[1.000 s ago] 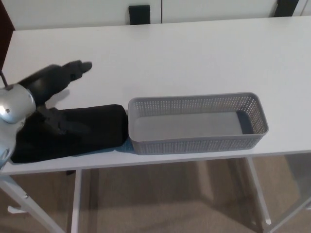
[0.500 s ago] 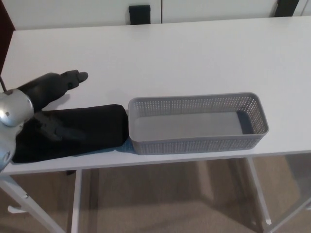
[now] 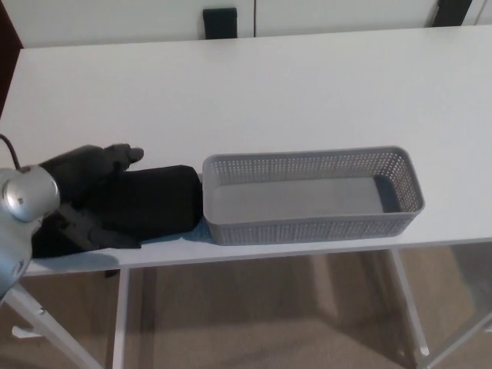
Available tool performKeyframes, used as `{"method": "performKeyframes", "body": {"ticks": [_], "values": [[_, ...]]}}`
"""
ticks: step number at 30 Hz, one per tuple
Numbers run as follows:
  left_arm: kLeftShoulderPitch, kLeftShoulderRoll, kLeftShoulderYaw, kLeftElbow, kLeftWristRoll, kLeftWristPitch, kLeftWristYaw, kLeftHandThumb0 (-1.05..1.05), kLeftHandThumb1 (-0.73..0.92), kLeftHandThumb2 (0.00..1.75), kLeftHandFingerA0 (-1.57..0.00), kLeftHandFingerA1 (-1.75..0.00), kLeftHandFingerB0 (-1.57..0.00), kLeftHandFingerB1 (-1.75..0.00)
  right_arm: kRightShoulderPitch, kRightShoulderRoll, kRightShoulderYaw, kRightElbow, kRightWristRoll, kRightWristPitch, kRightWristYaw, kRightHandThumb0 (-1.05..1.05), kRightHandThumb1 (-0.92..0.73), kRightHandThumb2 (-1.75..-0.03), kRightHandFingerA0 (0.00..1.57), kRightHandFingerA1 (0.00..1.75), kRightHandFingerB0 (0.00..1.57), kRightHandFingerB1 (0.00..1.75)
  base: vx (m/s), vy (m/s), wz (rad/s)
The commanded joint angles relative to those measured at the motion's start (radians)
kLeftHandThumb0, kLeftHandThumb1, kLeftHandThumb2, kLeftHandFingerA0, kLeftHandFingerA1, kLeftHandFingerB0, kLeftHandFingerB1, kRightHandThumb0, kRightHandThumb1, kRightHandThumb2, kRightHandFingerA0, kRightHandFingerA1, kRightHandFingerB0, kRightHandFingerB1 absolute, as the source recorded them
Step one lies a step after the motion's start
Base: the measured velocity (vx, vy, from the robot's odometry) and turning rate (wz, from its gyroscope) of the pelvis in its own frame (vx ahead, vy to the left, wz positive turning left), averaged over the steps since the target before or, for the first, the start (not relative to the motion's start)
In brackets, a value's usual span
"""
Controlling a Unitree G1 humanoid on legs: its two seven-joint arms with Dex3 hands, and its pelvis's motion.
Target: The robot walk towards a table in front and pick up a black pencil case on the left hand side and put the pencil case into a small container on the right hand side
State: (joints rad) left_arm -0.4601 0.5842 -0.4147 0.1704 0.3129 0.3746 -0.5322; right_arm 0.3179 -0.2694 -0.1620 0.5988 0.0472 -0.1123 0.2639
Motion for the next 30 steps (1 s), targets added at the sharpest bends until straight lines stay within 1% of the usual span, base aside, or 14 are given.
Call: {"method": "performKeyframes", "body": {"ticks": [1,13,14,15,16,18,19,21,22,23,25,26,29,30], "values": [[0.010,0.000,-0.007,0.034,0.032,-0.002,-0.019,-0.70,0.45,0.55,0.00,0.00,0.00,0.00,-0.002,-0.011,-0.002,0.009,0.005,0.002,0.007,-0.35,-0.59,-0.58,0.51,0.42,0.17,0.29,0.00,0.000,0.00],[0.002,-0.026,-0.014,0.153,0.049,-0.109,0.004,-0.65,0.45,0.54,0.00,0.00,0.00,0.00,0.007,-0.007,-0.014,-0.069,0.024,0.037,0.014,-0.34,-0.61,-0.58,0.51,0.43,0.17,0.29,0.00,0.000,0.00],[0.005,-0.031,-0.013,0.165,0.041,-0.128,0.002,-0.64,0.40,0.74,0.00,0.00,0.00,-0.02,0.007,-0.006,-0.014,-0.073,0.026,0.040,0.014,-0.34,-0.61,-0.59,0.50,0.43,0.17,0.29,0.00,0.000,0.00],[0.007,-0.035,-0.012,0.171,0.038,-0.139,0.001,-0.59,0.37,0.74,-0.02,-0.09,0.00,-0.07,0.006,-0.005,-0.013,-0.075,0.025,0.040,0.014,-0.35,-0.61,-0.59,0.49,0.43,0.17,0.29,0.00,0.000,0.00],[0.008,-0.040,-0.013,0.178,0.038,-0.147,0.000,-0.57,0.36,0.73,-0.11,-0.46,0.00,-0.08,0.006,-0.005,-0.010,-0.075,0.023,0.040,0.014,-0.35,-0.61,-0.59,0.50,0.43,0.17,0.29,0.00,0.000,0.00],[0.016,-0.046,-0.014,0.190,0.032,-0.170,-0.004,-0.57,0.37,0.71,-0.17,-0.43,0.00,-0.04,0.009,-0.003,-0.008,-0.078,0.023,0.042,0.013,-0.35,-0.62,-0.58,0.50,0.42,0.18,0.28,0.00,0.000,0.00],[0.024,-0.049,-0.014,0.193,0.029,-0.180,-0.005,-0.52,0.34,0.70,-0.19,-0.45,0.00,-0.13,0.012,-0.002,-0.007,-0.081,0.022,0.045,0.011,-0.36,-0.61,-0.59,0.50,0.42,0.17,0.29,0.00,0.000,0.00],[0.054,-0.060,-0.020,0.174,0.042,-0.180,0.016,-0.38,0.41,0.62,-0.51,-0.48,-0.08,-0.27,0.006,0.000,-0.005,-0.068,0.021,0.045,0.010,-0.34,-0.61,-0.58,0.48,0.43,0.18,0.28,0.00,0.000,0.00],[0.059,-0.063,-0.019,0.176,0.043,-0.189,0.023,-0.38,0.41,0.62,-0.51,-0.48,-0.08,-0.27,0.006,0.000,-0.005,-0.068,0.021,0.043,0.011,-0.34,-0.61,-0.58,0.48,0.43,0.18,0.28,0.00,0.000,0.00],[0.067,-0.064,-0.016,0.173,0.041,-0.203,0.029,-0.21,0.36,0.83,-0.54,-0.65,0.00,-0.43,0.003,-0.001,-0.006,-0.064,0.022,0.041,0.012,-0.35,-0.61,-0.59,0.48,0.43,0.18,0.29,0.00,0.000,0.00],[0.081,-0.070,-0.004,0.167,0.030,-0.221,0.035,-0.18,0.41,0.87,-0.65,-0.70,-0.05,-0.45,0.002,-0.002,-0.008,-0.066,0.023,0.036,0.013,-0.36,-0.61,-0.59,0.50,0.43,0.18,0.29,0.00,0.000,0.00],[0.097,-0.072,0.008,0.141,0.017,-0.215,0.029,-0.23,0.70,0.64,-0.88,-0.53,-0.32,-0.33,0.001,-0.002,-0.008,-0.066,0.023,0.038,0.011,-0.35,-0.61,-0.59,0.49,0.43,0.17,0.29,0.00,0.000,0.00],[0.100,-0.073,0.018,0.133,0.020,-0.234,0.027,-0.16,0.80,0.65,-1.00,-0.66,-0.44,-0.35,-0.004,0.001,-0.009,-0.076,0.027,0.048,0.008,-0.34,-0.62,-0.59,0.49,0.43,0.17,0.29,0.00,0.000,0.00],[0.105,-0.070,0.023,0.133,0.012,-0.261,0.018,-0.10,0.85,0.65,-1.10,-0.98,-0.69,-0.45,-0.003,0.000,-0.008,-0.079,0.024,0.056,0.004,-0.34,-0.61,-0.59,0.49,0.43,0.17,0.29,0.00,0.000,0.00]]}}
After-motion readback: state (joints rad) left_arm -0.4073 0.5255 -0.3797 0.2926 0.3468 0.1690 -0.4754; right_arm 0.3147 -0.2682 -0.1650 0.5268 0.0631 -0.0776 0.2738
